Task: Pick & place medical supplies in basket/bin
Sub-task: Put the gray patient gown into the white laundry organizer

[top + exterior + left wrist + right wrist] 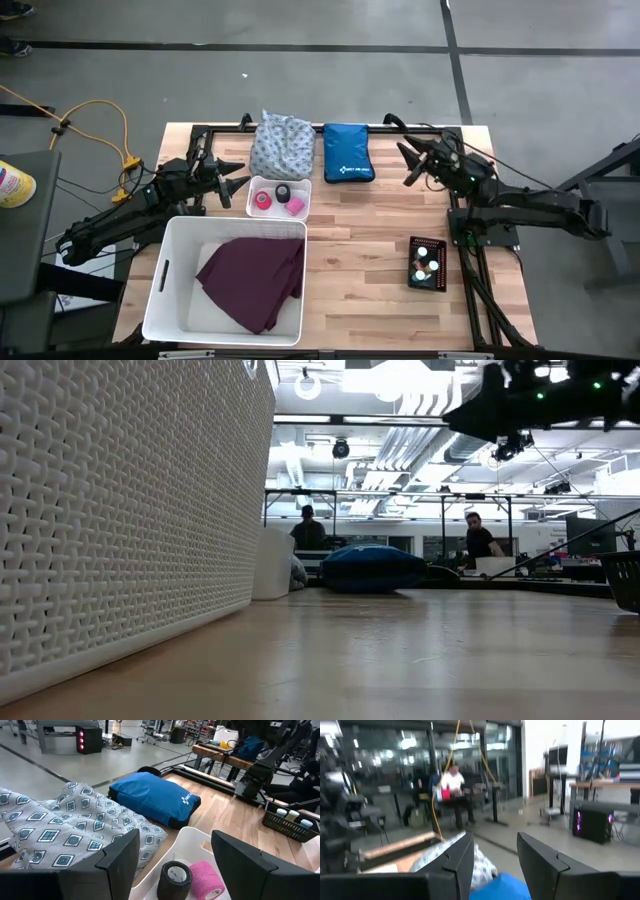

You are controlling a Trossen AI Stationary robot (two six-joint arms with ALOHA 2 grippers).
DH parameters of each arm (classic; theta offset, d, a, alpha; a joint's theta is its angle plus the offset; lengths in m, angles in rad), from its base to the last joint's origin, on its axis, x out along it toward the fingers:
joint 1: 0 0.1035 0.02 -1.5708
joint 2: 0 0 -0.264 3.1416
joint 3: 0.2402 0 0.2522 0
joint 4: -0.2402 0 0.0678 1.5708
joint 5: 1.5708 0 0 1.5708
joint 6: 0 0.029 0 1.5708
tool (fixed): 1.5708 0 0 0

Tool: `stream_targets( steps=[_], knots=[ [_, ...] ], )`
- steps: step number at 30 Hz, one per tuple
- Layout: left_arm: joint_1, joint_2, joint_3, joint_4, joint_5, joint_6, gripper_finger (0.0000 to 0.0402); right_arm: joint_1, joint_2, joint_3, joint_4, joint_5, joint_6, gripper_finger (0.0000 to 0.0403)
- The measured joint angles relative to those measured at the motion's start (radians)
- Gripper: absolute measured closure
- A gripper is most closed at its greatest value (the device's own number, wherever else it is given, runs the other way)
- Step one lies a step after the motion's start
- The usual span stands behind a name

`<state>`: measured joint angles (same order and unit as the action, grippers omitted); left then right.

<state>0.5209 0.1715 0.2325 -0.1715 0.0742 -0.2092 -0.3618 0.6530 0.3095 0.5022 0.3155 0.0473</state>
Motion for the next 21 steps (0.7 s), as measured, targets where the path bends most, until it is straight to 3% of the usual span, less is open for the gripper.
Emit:
stream_targets(
  steps=[6,21],
  knots=[
    [0.000,0.000,0.000,0.000,0.000,0.000,0.0161,0.000,-0.093,-0.120,0.121,0.003,-0.029,0.0265],
    [0.000,0.000,0.000,0.000,0.000,0.000,0.0161,0.000,-0.293,-0.182,0.015,0.034,-0.071,0.0265]
  ],
)
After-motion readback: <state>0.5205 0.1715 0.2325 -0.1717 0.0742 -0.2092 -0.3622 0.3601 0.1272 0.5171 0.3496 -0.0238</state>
